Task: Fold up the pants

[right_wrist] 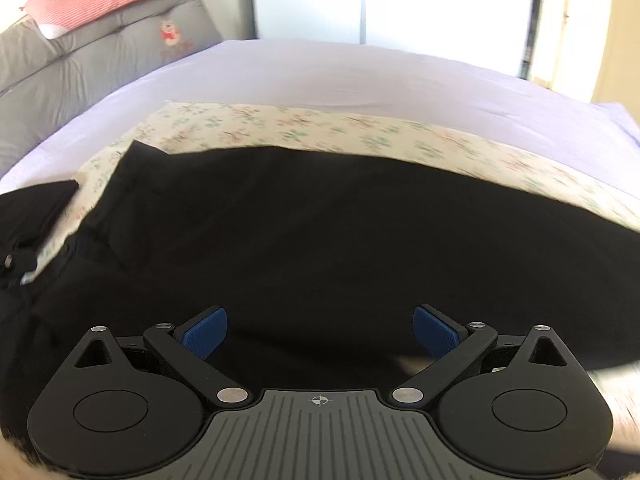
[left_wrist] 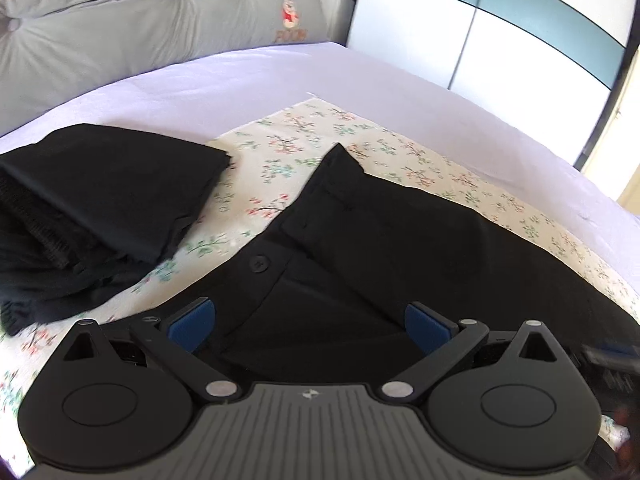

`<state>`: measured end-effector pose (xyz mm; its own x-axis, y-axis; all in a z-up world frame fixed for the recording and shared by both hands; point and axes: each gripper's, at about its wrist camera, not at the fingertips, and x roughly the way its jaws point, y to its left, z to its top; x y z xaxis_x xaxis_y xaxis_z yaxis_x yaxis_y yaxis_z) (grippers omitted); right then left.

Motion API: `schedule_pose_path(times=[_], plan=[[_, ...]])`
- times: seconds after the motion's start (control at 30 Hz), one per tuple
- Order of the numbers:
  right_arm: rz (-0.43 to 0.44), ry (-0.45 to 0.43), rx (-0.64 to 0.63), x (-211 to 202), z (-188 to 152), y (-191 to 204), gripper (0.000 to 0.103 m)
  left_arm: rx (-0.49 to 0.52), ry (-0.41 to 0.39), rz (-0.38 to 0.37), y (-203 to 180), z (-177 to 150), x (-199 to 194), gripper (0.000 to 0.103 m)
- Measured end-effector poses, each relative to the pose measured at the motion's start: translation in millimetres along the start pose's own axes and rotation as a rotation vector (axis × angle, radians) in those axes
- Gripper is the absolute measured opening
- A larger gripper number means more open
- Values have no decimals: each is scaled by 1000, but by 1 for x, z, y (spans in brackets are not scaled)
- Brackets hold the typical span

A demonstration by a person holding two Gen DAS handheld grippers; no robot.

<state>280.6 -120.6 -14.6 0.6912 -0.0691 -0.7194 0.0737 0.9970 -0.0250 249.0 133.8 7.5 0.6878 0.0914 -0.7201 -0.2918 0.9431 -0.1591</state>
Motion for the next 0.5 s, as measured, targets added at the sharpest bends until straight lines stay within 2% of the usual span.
schedule_pose_path(times=[0.2,0.33,0.5], plan=[[92,9,-97,61,49,13,101,-47,41,-51,6,5,12,103],[92,3,-215,96,77,24,101,-73,80,-131,6,2,19,103],[118,17,-220,143,105,28,98,-39,86,-145,1,1,22,103]])
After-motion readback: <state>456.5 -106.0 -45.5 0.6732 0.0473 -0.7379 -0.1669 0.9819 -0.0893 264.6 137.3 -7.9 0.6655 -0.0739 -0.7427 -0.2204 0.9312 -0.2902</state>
